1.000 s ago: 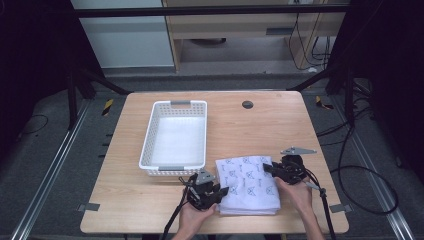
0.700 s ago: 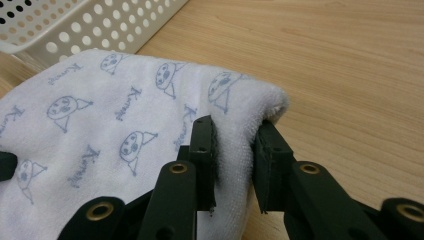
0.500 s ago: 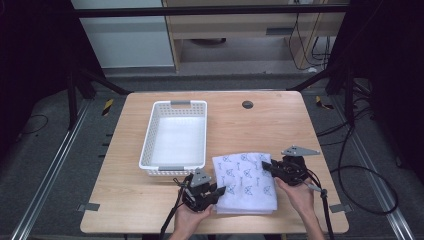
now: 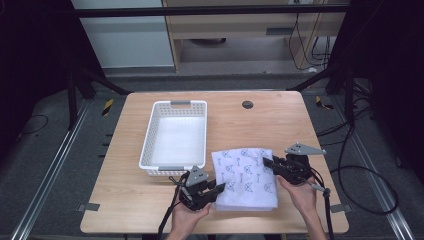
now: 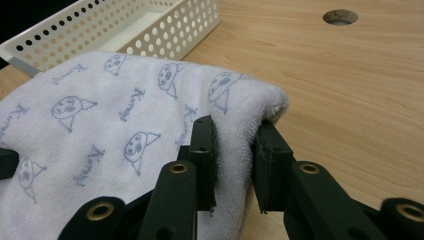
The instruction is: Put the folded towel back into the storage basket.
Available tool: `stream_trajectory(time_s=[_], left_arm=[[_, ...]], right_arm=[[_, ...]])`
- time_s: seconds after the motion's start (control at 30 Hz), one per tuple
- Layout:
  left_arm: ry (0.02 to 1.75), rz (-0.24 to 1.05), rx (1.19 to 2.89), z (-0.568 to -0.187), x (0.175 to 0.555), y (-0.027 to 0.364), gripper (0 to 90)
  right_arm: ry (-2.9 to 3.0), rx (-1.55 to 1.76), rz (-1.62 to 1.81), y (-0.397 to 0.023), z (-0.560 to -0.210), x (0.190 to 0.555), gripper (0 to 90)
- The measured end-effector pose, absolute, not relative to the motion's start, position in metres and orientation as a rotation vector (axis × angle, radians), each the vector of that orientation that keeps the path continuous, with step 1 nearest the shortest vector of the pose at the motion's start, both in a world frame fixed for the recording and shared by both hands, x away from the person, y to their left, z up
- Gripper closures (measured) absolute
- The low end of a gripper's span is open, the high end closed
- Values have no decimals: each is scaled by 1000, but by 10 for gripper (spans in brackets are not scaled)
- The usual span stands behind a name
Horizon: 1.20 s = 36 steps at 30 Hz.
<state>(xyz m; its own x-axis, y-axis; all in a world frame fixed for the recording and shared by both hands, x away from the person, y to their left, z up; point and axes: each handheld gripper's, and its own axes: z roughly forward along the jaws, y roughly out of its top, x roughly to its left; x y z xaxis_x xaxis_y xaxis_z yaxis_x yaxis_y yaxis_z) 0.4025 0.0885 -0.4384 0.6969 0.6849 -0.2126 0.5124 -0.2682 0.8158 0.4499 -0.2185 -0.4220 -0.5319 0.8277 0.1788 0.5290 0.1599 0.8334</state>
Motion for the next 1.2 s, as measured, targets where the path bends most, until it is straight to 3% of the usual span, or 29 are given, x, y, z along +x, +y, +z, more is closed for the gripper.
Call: stream_trajectory(time_s=[1.2], left_arm=[[905,297,1847,-396,400,112,728]], right_arm=[[2044,1180,1384,-198,-377,447,741]])
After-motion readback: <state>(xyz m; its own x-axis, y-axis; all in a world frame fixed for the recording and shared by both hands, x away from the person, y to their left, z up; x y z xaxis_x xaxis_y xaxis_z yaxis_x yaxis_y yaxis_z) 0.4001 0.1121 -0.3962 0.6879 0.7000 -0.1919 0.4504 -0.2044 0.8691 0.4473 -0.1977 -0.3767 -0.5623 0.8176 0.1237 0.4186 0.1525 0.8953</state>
